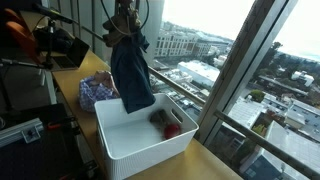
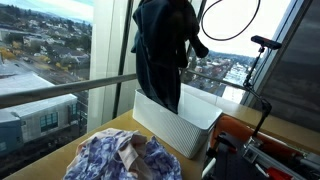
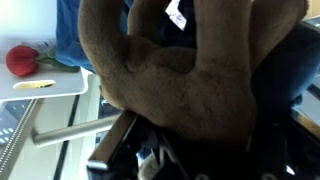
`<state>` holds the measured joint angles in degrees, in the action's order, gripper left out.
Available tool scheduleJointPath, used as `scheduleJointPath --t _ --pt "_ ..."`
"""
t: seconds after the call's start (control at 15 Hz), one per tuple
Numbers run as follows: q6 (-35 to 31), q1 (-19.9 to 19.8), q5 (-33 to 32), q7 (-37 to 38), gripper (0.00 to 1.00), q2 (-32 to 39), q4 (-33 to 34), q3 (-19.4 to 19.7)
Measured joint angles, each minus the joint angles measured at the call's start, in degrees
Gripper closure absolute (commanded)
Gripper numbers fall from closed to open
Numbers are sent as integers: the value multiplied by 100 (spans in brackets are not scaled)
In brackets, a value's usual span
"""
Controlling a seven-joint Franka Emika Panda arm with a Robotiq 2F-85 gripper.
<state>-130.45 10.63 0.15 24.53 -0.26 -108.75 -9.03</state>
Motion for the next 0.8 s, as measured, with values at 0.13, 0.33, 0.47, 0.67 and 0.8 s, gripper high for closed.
scheduleJointPath --t 0.13,0.33,0.47,0.67,0.8 --pt "181 201 -222 186 100 -3 402 -244" --pt "616 447 -487 396 100 21 1147 -546" --pt "879 576 -608 492 100 96 1542 -692" --pt "1012 700 -693 537 100 355 1798 -768" --pt "1012 713 -698 538 100 595 1782 -764"
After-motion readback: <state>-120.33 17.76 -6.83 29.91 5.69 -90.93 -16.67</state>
